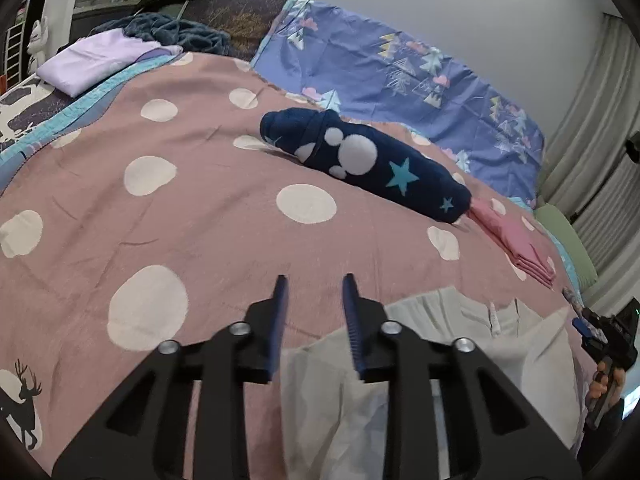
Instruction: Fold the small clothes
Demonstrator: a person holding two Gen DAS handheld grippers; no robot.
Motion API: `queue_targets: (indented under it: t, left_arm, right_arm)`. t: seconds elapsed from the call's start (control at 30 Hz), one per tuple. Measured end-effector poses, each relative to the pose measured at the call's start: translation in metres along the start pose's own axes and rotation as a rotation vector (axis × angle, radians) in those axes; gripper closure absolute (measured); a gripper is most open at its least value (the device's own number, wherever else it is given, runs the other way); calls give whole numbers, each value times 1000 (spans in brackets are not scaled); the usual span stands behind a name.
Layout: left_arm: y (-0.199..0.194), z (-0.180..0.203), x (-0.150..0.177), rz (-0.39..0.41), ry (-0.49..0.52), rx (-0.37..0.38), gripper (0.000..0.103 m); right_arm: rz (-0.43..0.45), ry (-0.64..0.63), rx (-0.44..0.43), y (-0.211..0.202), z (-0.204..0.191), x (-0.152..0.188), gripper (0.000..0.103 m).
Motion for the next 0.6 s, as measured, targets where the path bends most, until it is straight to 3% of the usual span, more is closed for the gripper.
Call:
queue_targets:
  t: [0.1,0.23,0.33,0.43,0.5,0.6]
  left_arm:
    - [-15,4,13,15,82,25,64]
    - [-33,38,43,-8,326,47,54]
    - [-32,65,71,-43,546,-55,51]
    - [-20,75,89,-86,672,-157,50]
    - [-12,77,91,-89,698,-194,50]
    - [1,82,77,-76,678,-184,50]
  right_arm:
    - [-10,-55,56,-4,-1,5,56]
    - [-61,-220,166,-1,-18,18,49]
    - [-103,-314,227,9,-29,27,44]
    - [-145,-351,273,25,-34,32,43]
    - [-160,-353,280,36,-34,32,42]
    - [-158,-333,304,48,-34,26,42]
Point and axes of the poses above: each gripper's, at about its wrist camera, not at the fingertips, and y roughly the way its jaws point, z to its right, x to its underside, the point moved 1 cm from there along y, roughly the way its jaws point, and after that the axes turned 10 degrees about -z, right-handed, at the moved point
